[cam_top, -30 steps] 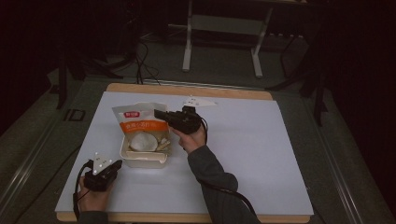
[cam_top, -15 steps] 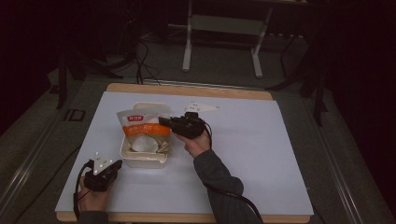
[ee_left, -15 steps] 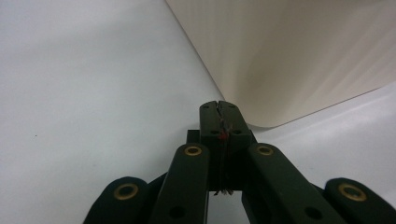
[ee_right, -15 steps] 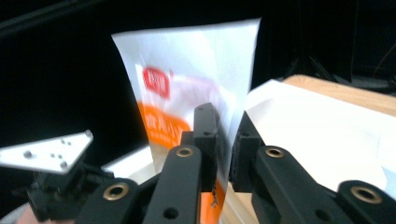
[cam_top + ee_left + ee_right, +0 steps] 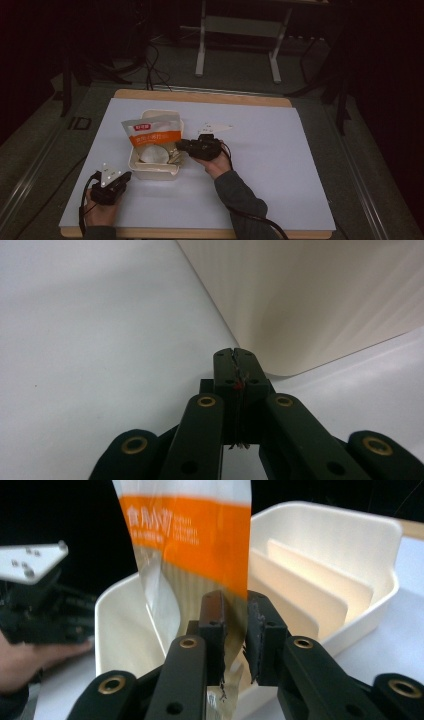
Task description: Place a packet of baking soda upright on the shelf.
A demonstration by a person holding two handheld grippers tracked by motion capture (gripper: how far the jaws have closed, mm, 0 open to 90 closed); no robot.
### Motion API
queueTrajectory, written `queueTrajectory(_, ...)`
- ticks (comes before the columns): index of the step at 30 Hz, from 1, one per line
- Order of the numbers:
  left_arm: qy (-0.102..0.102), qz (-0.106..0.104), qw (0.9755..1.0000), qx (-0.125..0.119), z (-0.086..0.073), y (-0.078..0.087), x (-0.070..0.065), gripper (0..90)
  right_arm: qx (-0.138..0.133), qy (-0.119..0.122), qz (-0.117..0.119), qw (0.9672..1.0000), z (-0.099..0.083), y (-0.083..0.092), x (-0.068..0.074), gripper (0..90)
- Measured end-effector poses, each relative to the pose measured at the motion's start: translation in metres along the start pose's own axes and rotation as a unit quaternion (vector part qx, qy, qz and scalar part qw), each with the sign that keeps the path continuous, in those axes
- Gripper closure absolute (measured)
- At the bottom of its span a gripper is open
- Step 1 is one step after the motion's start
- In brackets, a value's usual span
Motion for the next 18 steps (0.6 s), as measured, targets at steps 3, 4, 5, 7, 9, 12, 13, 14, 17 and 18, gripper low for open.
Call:
queueTrajectory(3,0.002,-0.003,1.0,-0.001,0.0,0.0,-0.001,89.2,0.009,-0.004,0.009,0.9999,-0.007,0.0,0.002,78.8)
queueTrajectory(4,0.002,-0.003,1.0,0.0,0.0,-0.001,-0.001,89.2,0.019,-0.002,0.01,0.9998,-0.011,-0.001,0.003,78.4)
queueTrajectory(5,0.001,-0.003,1.0,0.001,0.0,-0.001,-0.002,89.2,0.021,0.001,0.008,0.9998,-0.013,-0.001,0.004,78.4)
queueTrajectory(7,0.002,-0.006,1.0,0.0,0.001,-0.001,-0.003,89.3,0.017,-0.005,0.008,0.9998,-0.014,-0.001,0.004,78.8)
queueTrajectory(9,0.004,-0.008,1.0,-0.002,0.002,-0.002,-0.004,89.4,0.017,-0.009,0.01,0.9998,-0.014,-0.001,0.004,79.9)
queueTrajectory(12,0.002,-0.01,1.0,0.0,0.003,-0.003,-0.005,89.5,0.023,-0.011,0.017,0.9995,-0.015,-0.002,0.004,82.8)
queueTrajectory(13,0.005,-0.011,0.9999,-0.001,0.003,-0.004,-0.004,89.5,0.023,-0.012,0.018,0.9995,-0.015,-0.002,0.005,83.1)
queueTrajectory(14,0.006,-0.012,0.9999,-0.001,0.003,-0.004,-0.004,89.5,0.023,-0.014,0.019,0.9995,-0.015,-0.003,0.005,83.5)
queueTrajectory(17,0.012,-0.015,0.9998,-0.001,0.004,-0.004,-0.003,89.5,0.025,-0.022,0.024,0.9991,-0.016,-0.005,0.005,84.9)
queueTrajectory(18,0.012,-0.015,0.9998,-0.001,0.004,-0.004,-0.003,89.5,0.026,-0.023,0.027,0.999,-0.017,-0.007,0.006,85.5)
Point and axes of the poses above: each handheld gripper's, and its own axes: y roughly backward along the jaws, z roughly out of its top, x roughly to its left, the point moved 7 cm from there along -y, roughly forward along the jaws, and after that the axes turned 13 degrees about z, right-handed, at the moved point
